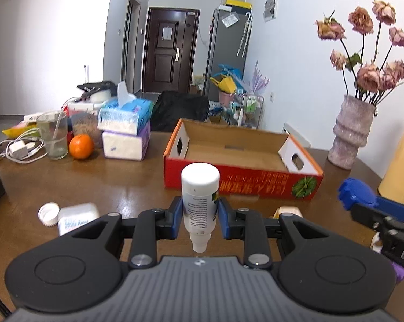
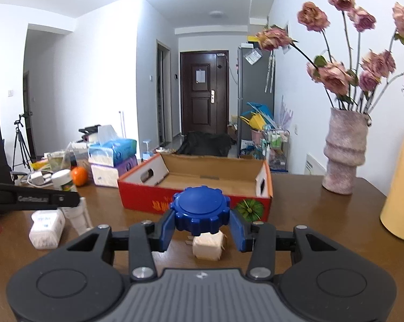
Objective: Organize rigid objects
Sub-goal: 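Carry the blue cap and white spray bottle over the cardboard box with both tools, then open both tools to drop the blue cap and spray bottle into the box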
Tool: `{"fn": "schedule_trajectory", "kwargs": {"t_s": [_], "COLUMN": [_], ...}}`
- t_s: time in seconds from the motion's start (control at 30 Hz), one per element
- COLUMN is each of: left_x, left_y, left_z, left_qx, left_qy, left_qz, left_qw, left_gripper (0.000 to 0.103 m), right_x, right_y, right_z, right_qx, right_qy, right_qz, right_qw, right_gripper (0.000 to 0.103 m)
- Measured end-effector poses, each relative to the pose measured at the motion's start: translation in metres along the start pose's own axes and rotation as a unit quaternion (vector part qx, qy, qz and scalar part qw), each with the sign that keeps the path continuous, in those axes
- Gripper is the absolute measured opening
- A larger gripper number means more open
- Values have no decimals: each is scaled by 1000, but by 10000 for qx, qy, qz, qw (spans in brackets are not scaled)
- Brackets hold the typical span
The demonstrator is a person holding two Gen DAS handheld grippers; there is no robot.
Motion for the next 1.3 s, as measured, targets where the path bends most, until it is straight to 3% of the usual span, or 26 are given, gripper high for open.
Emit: {"fn": "schedule_trajectory", "kwargs": {"t_s": [0.57,1.3], "left_x": [16,22], "left_y": [-57,-164], "left_z": [-57,-95], "left_qx": [338,174], "left_qy": [164,104], "left_qz": [-26,-152], "left_qw": [9993,9997], "left_gripper": [29,29], "right_x": [-5,22], "right_y": [-73,-174], "right_z": [-46,-68], "right_qx": [101,-401], "right_qy": [-89,-107], "right_qz": [82,155], "right_qw": [9999,9990], "right_gripper": [43,43]}}
Point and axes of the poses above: each gripper's, at about its wrist camera, not at the fingertips, and y roughly against the way its jaws point, x to its right, z to its underside, the point moved 3 cm from there along -y, roughly the way its jaws point, and after that the axes turned 5 degrees about -y, right-handed, at the moved point
